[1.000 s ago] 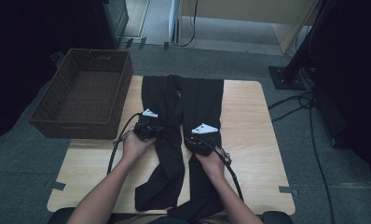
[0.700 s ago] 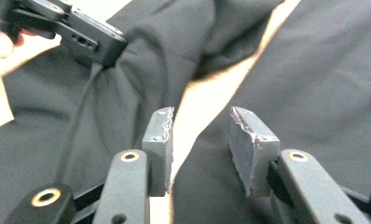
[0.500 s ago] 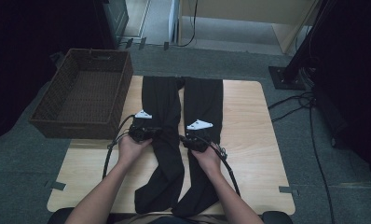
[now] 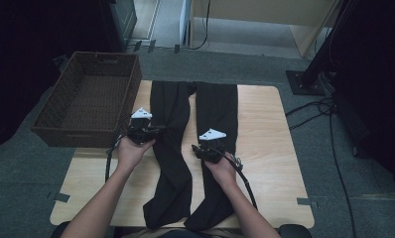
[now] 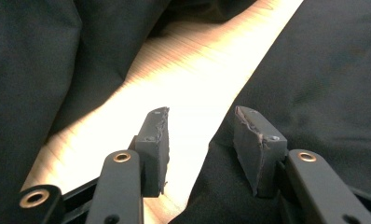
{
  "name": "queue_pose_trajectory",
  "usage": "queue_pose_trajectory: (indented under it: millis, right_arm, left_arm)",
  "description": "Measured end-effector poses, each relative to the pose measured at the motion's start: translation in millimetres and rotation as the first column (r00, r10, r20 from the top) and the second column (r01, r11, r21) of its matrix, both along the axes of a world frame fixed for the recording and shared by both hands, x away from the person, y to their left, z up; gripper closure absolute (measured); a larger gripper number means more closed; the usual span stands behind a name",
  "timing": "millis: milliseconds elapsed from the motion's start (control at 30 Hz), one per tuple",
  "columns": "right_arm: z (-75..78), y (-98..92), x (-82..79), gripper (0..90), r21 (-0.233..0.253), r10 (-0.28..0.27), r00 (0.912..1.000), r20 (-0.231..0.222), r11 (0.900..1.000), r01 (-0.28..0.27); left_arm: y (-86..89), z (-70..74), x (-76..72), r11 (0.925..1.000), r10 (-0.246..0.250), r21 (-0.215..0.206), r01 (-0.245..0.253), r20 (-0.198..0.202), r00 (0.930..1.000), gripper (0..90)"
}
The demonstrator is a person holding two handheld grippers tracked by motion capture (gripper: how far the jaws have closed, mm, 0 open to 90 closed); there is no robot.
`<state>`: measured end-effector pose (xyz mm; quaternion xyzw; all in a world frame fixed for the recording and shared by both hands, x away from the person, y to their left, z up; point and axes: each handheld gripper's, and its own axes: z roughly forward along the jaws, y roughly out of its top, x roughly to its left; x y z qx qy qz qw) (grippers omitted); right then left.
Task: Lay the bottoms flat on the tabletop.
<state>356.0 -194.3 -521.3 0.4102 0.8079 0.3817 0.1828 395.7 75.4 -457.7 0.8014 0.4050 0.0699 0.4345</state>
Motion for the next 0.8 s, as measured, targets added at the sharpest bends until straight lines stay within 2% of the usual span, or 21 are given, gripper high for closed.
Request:
queue_pose_trajectory:
  millis: [67, 100, 200, 300, 433, 500, 567, 633, 733, 767, 800]
  right_arm:
    - [0.1, 0.1, -0.4, 56.6, 0.0, -0.003, 1.0, -0.001, 1.0, 0.003]
    - [0.1, 0.0, -0.4, 56.9, 0.0, -0.005, 1.0, -0.002, 1.0, 0.005]
    - [0.1, 0.0, -0.5, 57.4, 0.0, -0.006, 1.0, -0.001, 1.0, 0.006]
    - [0.2, 0.3, -1.2, 57.9, 0.001, -0.012, 0.9999, -0.003, 1.0, 0.012]
    - [0.2, 0.3, -1.5, 58.1, 0.003, -0.015, 0.9999, -0.005, 1.0, 0.015]
    - [0.2, 0.3, -1.5, 58.1, 0.003, -0.015, 0.9999, -0.005, 1.0, 0.015]
    - [0.2, 0.3, -1.5, 58.1, 0.003, -0.015, 0.9999, -0.005, 1.0, 0.015]
    - [0.2, 0.4, -1.5, 58.1, 0.003, -0.015, 0.9999, -0.005, 1.0, 0.015]
    - [0.2, 0.3, -1.5, 58.2, 0.002, -0.015, 0.9999, -0.004, 1.0, 0.015]
    - [0.2, 0.3, -1.5, 58.2, 0.002, -0.015, 0.9999, -0.004, 1.0, 0.015]
    - [0.2, 0.3, -1.5, 58.3, 0.002, -0.015, 0.9999, -0.004, 1.0, 0.015]
  left_arm:
    - [3.2, -2.6, 1.5, 1.0, 0.003, 0.005, -0.003, -0.055, 0.9985, 72.8]
    - [3.2, -3.2, 0.2, 1.0, -0.005, 0.004, 0.005, -0.062, 0.998, 70.8]
    - [-1.3, -3.8, -9.9, 0.9988, -0.037, 0.029, 0.038, -0.05, 0.9981, 65.7]
    - [-9.2, -8.2, -17.9, 0.9958, -0.073, 0.049, 0.077, -0.069, 0.9949, 62.2]
    - [-17.2, -24.9, -22.1, 0.9925, -0.078, 0.086, 0.087, -0.103, 0.9916, 60.6]
    - [-18.8, -32.3, -21.9, 0.9927, -0.067, 0.091, 0.079, -0.125, 0.9899, 58.0]
    - [-21.4, -35.6, -21.6, 0.9927, -0.059, 0.096, 0.072, -0.13, 0.9898, 55.3]
    - [-24.7, -34.4, -21.3, 0.9952, -0.055, 0.073, 0.064, -0.128, 0.9902, 52.7]
    - [-32.3, -33.4, -19.9, 0.9953, -0.079, 0.046, 0.085, -0.127, 0.9888, 48.4]
    - [-32.3, -33.4, -19.9, 0.9953, -0.079, 0.046, 0.085, -0.127, 0.9888, 46.5]
    - [-39.6, -37.2, -19.4, 0.9926, -0.087, 0.074, 0.096, -0.126, 0.9883, 45.7]
